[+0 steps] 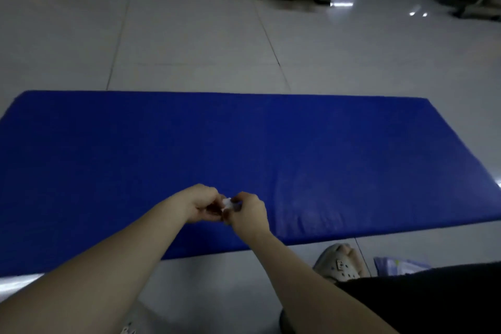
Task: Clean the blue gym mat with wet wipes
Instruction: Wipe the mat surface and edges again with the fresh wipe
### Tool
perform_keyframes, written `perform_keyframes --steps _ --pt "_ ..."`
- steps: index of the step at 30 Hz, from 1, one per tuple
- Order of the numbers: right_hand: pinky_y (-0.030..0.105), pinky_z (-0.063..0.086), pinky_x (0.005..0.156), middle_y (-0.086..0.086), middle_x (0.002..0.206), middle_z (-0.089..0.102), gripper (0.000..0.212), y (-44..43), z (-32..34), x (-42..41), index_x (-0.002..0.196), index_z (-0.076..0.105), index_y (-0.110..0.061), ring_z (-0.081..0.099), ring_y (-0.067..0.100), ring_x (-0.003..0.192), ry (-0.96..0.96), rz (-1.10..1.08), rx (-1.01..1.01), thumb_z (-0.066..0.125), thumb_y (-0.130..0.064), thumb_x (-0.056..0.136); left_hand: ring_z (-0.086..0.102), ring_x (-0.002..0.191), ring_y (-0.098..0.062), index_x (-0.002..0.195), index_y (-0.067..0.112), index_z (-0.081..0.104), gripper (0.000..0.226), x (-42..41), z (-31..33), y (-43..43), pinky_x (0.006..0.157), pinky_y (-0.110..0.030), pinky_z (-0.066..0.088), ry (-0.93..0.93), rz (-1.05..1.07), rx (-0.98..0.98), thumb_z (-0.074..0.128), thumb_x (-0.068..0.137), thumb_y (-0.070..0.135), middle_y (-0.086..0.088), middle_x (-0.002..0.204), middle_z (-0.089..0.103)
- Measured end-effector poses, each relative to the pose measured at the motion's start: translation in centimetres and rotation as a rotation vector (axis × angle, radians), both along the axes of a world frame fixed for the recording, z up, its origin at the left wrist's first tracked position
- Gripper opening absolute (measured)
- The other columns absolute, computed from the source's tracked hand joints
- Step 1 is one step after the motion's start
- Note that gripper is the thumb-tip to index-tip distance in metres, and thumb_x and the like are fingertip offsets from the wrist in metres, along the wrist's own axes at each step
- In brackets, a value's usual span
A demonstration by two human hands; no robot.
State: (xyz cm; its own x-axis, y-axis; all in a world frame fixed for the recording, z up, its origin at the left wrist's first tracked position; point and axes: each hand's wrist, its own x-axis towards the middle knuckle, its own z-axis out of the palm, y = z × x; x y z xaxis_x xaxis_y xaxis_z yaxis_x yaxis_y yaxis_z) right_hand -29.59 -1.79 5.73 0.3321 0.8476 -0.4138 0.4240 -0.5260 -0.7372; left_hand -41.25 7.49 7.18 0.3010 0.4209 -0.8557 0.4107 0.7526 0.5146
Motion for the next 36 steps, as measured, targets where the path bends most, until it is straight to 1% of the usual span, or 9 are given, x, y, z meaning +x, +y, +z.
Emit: perform_keyframes --steps 3,5,9,11,15,22,26,29,36 --pt "0.04 0.061 0.068 0.005 0.082 0.072 0.013 -1.0 -2.7 0.7 0.096 0.067 -0.013 0.071 0.021 0.073 -0.051 0.02 -0.123 0.067 -0.026 0.095 0.067 0.08 -0.019 0.102 -0.001 0.071 0.014 0.0 -2.5 0.8 0.077 -0.032 0.057 0.225 -0.418 0.176 0.066 0.091 0.005 -0.008 0.089 0.07" --pt "0.036 0.059 0.069 0.003 0.082 0.072 0.018 -2.0 -3.9 3.1 0.09 0.068 -0.015 0.069 0.022 0.076 -0.122 -0.021 -0.196 0.066 -0.033 0.095 0.059 0.075 -0.02 0.099 0.003 0.069 0.017 -0.8 -4.6 1.7 0.067 -0.031 0.051 0.355 -0.608 0.284 0.074 0.089 0.016 -0.009 0.088 0.065" --pt "0.028 0.048 0.065 -0.003 0.074 0.066 0.012 -3.7 -5.5 10.5 0.089 0.068 -0.019 0.062 0.018 0.07 -0.277 -0.297 -0.283 0.065 -0.03 0.092 0.053 0.066 -0.016 0.089 0.014 0.058 0.044 -4.1 -7.7 3.5 0.057 -0.029 0.043 0.667 -0.844 0.472 0.084 0.075 0.047 -0.001 0.079 0.061" --pt "0.025 0.045 0.058 -0.011 0.065 0.06 0.016 -4.0 -6.1 12.8 0.083 0.065 -0.021 0.056 0.007 0.06 -0.345 -0.357 -0.293 0.064 -0.033 0.094 0.053 0.07 -0.015 0.089 0.019 0.051 0.055 -5.3 -9.1 3.5 0.057 -0.028 0.041 0.704 -0.87 0.45 0.086 0.067 0.057 0.001 0.085 0.058" --pt "0.038 0.057 0.078 0.007 0.096 0.068 0.029 -3.6 -8.6 13.5 0.089 0.069 -0.015 0.066 0.024 0.079 -0.353 -0.304 -0.351 0.055 -0.039 0.095 0.054 0.095 -0.02 0.097 0.024 0.044 0.071 -5.8 -11.3 2.9 0.08 -0.035 0.053 0.671 -0.904 0.422 0.087 0.059 0.064 -0.001 0.108 0.051" --pt "0.031 0.048 0.08 0.009 0.111 0.062 0.025 -3.5 -11.1 11.4 0.111 0.064 -0.008 0.059 0.024 0.092 -0.378 -0.391 -0.283 0.061 -0.028 0.095 0.048 0.127 -0.029 0.146 0.018 0.035 0.109 -5.8 -12.6 3.5 0.105 -0.042 0.048 0.674 -0.922 0.383 0.086 0.063 0.065 -0.009 0.148 0.038" --pt "0.03 0.047 0.079 0.012 0.1 0.068 0.014 -2.9 -11.4 10.5 0.098 0.067 -0.005 0.064 0.032 0.098 -0.324 -0.434 -0.284 0.06 -0.016 0.094 0.049 0.125 -0.029 0.145 0.018 0.037 0.108 -5.5 -12.6 3.6 0.103 -0.041 0.049 0.687 -0.93 0.384 0.087 0.062 0.065 -0.008 0.146 0.039" --pt "0.025 0.042 0.08 0.01 0.106 0.068 0.016 -2.7 -11.5 7.8 0.104 0.069 -0.007 0.064 0.03 0.102 -0.292 -0.405 -0.266 0.059 -0.01 0.092 0.05 0.122 -0.028 0.143 0.018 0.04 0.106 -5.3 -12.7 3.7 0.102 -0.042 0.05 0.695 -0.939 0.388 0.088 0.061 0.065 -0.008 0.142 0.042" --pt "0.032 0.047 0.091 0.004 0.11 0.066 0.02 -1.0 -12.9 -1.1 0.103 0.072 -0.02 0.064 0.025 0.098 -0.22 -0.136 -0.171 0.056 -0.015 0.092 0.051 0.123 -0.029 0.145 0.016 0.038 0.112 -5.3 -13.1 4.0 0.101 -0.041 0.05 0.716 -0.958 0.388 0.088 0.058 0.067 -0.009 0.142 0.043"
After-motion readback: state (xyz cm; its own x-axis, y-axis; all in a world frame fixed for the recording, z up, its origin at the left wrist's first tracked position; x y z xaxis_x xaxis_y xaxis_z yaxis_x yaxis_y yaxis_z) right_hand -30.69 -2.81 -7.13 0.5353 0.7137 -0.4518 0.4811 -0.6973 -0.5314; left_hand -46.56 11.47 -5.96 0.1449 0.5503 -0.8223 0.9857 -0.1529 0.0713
